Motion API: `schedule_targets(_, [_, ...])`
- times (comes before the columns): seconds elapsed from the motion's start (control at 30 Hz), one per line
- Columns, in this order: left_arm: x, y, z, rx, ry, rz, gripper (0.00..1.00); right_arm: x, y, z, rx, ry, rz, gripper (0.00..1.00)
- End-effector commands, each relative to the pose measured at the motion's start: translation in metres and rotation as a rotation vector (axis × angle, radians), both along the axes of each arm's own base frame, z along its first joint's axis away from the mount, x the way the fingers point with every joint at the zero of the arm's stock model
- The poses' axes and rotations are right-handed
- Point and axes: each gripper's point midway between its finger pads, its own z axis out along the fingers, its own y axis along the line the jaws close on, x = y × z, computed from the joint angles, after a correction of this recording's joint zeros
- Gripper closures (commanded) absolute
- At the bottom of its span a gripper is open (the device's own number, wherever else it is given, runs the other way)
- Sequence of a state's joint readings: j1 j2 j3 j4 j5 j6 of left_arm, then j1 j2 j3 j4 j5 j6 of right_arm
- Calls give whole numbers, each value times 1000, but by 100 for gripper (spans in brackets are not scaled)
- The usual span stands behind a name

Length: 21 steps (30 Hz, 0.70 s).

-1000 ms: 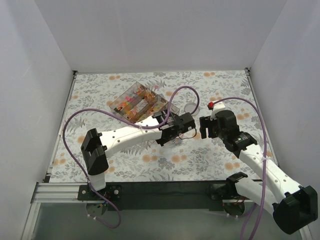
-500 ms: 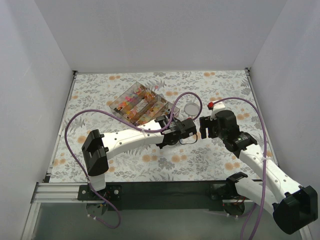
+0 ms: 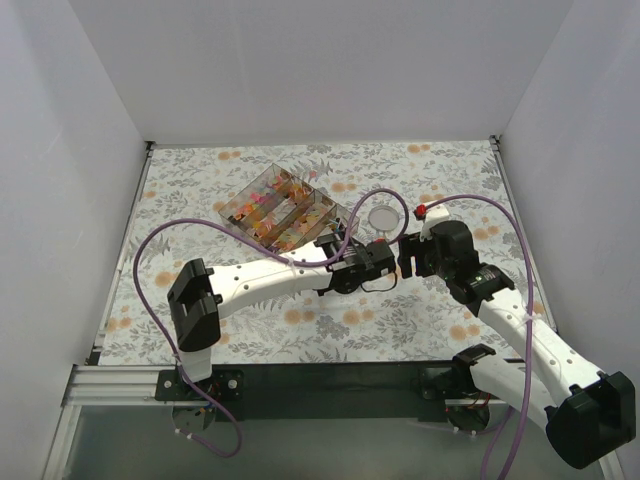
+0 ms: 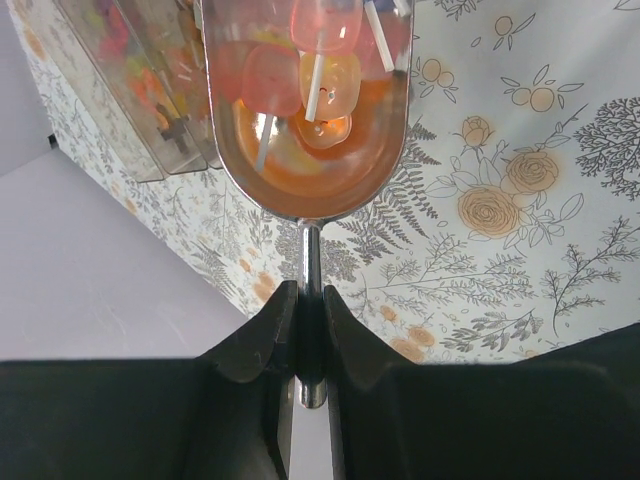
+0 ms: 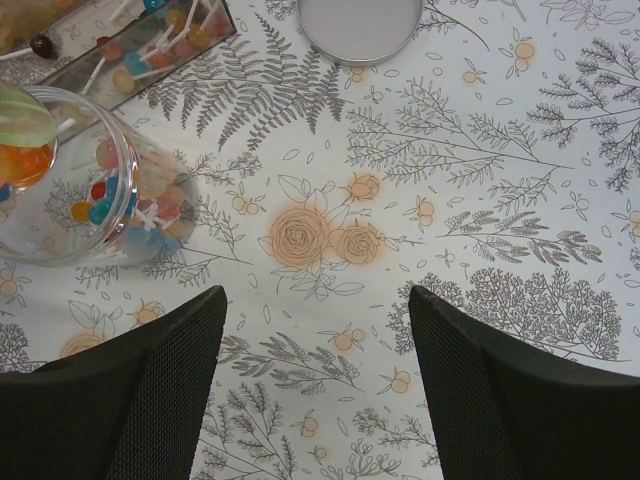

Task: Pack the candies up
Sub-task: Place the fake candies in the packing bottle.

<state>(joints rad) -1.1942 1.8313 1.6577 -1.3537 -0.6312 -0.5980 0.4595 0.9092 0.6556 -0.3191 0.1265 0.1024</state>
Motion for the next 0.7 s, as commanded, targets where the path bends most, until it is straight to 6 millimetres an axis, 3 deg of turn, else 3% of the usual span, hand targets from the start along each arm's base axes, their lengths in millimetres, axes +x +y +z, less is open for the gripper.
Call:
schedule_targets(0.0, [2,8,8,71,-37,-29,100,2,3,4,27,-27,3,20])
schedule_targets(0.67, [7,14,16,168,-71,-118,100,-1,2,-2,38,-29,-2,20])
